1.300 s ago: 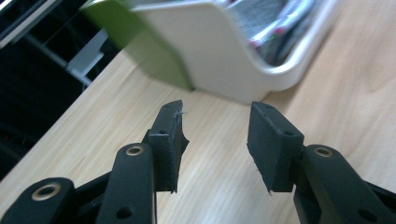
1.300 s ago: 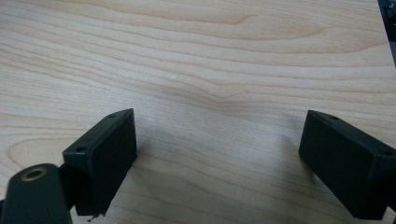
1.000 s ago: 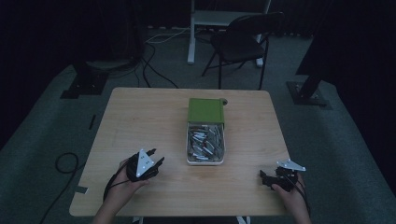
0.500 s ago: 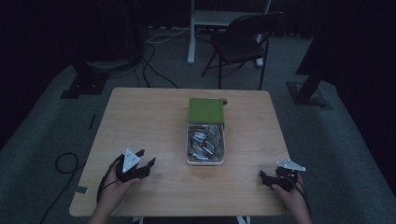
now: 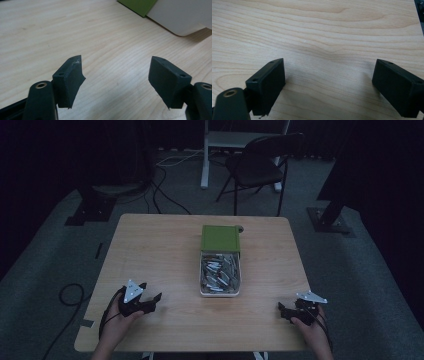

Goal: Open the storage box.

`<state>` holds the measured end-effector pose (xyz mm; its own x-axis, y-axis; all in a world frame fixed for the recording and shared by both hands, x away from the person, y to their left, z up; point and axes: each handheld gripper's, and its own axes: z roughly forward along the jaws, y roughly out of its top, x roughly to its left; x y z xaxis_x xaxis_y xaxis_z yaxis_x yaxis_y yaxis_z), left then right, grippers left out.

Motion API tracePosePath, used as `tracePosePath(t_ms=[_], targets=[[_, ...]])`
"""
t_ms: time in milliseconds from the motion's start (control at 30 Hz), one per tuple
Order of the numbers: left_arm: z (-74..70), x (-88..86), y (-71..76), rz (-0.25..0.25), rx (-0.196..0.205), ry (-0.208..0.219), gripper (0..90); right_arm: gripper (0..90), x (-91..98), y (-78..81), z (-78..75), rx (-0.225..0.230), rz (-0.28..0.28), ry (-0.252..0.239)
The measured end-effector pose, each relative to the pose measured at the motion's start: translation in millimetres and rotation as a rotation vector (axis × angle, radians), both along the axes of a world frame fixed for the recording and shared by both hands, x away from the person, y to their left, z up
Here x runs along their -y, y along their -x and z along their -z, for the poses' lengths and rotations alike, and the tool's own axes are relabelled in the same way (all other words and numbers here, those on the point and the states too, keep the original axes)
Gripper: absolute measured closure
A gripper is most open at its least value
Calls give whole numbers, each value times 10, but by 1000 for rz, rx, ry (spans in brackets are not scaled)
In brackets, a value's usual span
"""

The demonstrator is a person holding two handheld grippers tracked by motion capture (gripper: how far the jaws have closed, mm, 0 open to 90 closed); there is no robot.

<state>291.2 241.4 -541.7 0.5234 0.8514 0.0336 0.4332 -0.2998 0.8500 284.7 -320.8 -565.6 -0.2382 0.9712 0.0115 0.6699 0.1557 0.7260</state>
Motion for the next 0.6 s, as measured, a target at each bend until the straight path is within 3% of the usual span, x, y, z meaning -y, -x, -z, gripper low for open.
tracePosePath(t_ms=[200,267,367,533,600], targets=[[59,-56,-14,-15,-44,13,165,108,0,0,0,0,0,0],[70,-65,-19,-29,-61,34,151,108,0,0,0,0,0,0],[71,-74,-22,-38,-60,37,151,108,0,0,0,0,0,0],[76,-143,-22,-107,-37,28,95,108,0,0,0,0,0,0],[76,-143,-22,-107,-37,28,95,108,0,0,0,0,0,0]])
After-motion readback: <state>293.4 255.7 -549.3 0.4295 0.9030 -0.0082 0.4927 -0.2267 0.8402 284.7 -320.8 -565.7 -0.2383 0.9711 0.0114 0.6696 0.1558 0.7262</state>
